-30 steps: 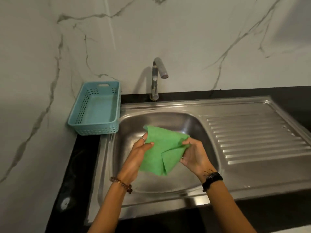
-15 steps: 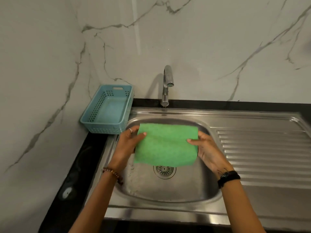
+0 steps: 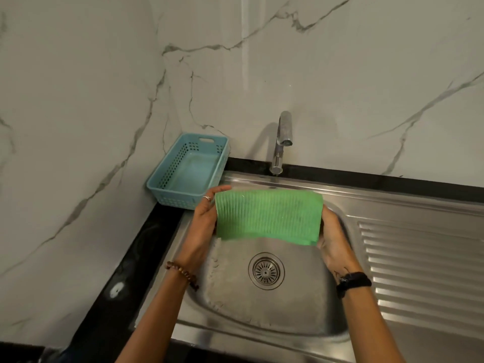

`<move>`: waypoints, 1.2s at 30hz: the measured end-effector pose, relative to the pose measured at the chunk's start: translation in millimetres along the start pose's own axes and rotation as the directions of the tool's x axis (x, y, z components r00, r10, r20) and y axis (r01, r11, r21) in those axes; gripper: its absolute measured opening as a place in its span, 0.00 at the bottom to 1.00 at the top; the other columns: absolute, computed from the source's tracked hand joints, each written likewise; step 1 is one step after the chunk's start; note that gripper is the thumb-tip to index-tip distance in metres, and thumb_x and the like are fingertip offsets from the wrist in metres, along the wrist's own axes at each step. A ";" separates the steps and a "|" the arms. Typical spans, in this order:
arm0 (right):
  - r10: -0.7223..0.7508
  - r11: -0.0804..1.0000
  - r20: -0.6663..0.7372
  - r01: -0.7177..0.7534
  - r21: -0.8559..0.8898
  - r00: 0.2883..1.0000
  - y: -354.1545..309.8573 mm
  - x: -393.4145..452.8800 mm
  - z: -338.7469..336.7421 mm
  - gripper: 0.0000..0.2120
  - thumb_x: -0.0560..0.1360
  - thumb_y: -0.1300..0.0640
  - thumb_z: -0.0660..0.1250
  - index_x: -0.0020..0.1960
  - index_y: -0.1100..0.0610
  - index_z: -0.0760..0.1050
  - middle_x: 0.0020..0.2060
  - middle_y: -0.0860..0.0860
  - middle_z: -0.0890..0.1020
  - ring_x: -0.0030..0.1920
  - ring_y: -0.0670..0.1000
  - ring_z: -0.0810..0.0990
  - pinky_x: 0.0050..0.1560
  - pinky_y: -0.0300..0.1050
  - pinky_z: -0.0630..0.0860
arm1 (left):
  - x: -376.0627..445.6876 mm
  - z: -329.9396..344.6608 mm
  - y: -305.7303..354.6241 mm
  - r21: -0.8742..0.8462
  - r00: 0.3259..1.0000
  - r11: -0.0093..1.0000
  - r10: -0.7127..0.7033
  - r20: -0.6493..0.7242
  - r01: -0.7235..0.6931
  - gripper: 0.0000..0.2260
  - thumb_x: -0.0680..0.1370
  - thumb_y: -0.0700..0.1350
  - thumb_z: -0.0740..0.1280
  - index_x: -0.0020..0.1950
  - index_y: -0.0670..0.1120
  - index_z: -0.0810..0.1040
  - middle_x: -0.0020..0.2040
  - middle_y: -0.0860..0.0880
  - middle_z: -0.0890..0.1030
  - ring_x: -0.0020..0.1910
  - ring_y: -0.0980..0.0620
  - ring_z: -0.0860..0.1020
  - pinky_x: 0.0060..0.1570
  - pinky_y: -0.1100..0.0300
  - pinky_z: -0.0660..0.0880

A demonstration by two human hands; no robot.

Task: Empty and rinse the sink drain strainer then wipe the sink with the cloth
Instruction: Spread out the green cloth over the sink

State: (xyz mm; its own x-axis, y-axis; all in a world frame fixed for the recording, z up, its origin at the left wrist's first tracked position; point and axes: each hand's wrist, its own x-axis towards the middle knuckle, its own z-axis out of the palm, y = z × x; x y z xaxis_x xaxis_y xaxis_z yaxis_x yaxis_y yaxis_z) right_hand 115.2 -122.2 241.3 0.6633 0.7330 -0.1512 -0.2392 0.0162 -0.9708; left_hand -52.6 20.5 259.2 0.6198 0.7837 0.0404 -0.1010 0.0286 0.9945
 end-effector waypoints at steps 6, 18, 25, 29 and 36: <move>0.132 0.991 0.011 -0.132 0.010 0.991 14.1 11.1 10.5 0.17 0.77 0.50 0.60 0.34 0.50 0.83 0.31 0.48 0.85 0.32 0.45 0.83 0.34 0.42 0.79 | 6.5 -16.5 -1.7 -0.002 0.986 0.987 -0.160 -0.047 0.160 0.15 0.78 0.36 0.54 0.46 0.50 0.79 0.39 0.52 0.82 0.34 0.57 0.79 0.29 0.67 0.75; 0.278 0.960 0.072 -0.279 0.004 0.958 23.2 38.1 35.8 0.14 0.79 0.52 0.56 0.54 0.55 0.79 0.43 0.51 0.85 0.45 0.51 0.83 0.41 0.46 0.81 | 25.5 -58.7 -14.7 0.020 0.960 0.960 -0.280 -0.009 0.280 0.19 0.78 0.39 0.55 0.38 0.54 0.82 0.37 0.56 0.84 0.34 0.59 0.81 0.30 0.66 0.76; 0.176 0.975 0.287 -0.207 0.082 0.942 -4.0 73.7 67.9 0.18 0.72 0.69 0.64 0.60 0.56 0.75 0.48 0.50 0.85 0.48 0.48 0.83 0.46 0.40 0.81 | 51.9 -83.3 -2.1 -0.045 0.953 0.964 -0.266 -0.143 0.262 0.07 0.76 0.42 0.64 0.44 0.46 0.83 0.40 0.51 0.85 0.39 0.56 0.83 0.35 0.66 0.78; 0.047 0.988 0.143 -0.026 -0.149 0.989 -28.2 120.8 114.8 0.24 0.71 0.68 0.68 0.64 0.55 0.70 0.46 0.49 0.81 0.46 0.45 0.80 0.46 0.37 0.77 | 80.6 -101.9 3.5 0.155 0.951 0.970 -0.141 -0.276 0.189 0.07 0.72 0.33 0.67 0.46 0.42 0.82 0.40 0.48 0.83 0.39 0.56 0.81 0.37 0.67 0.78; -0.422 0.553 0.249 0.465 -0.691 0.872 -37.4 219.4 193.3 0.19 0.70 0.68 0.67 0.57 0.57 0.67 0.49 0.53 0.71 0.45 0.52 0.74 0.37 0.40 0.70 | 145.4 -123.6 -3.5 0.696 0.965 0.688 -0.022 -0.262 0.205 0.08 0.72 0.35 0.68 0.49 0.43 0.79 0.46 0.43 0.76 0.46 0.44 0.78 0.46 0.54 0.76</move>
State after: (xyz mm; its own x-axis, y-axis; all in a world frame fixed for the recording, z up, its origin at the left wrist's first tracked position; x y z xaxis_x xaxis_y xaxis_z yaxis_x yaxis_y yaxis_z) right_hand 132.5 169.5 280.4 0.5024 0.8015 0.3244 0.6666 -0.1200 -0.7357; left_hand -58.3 211.0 249.7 0.3960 0.9182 -0.0087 0.5992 -0.2512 0.7602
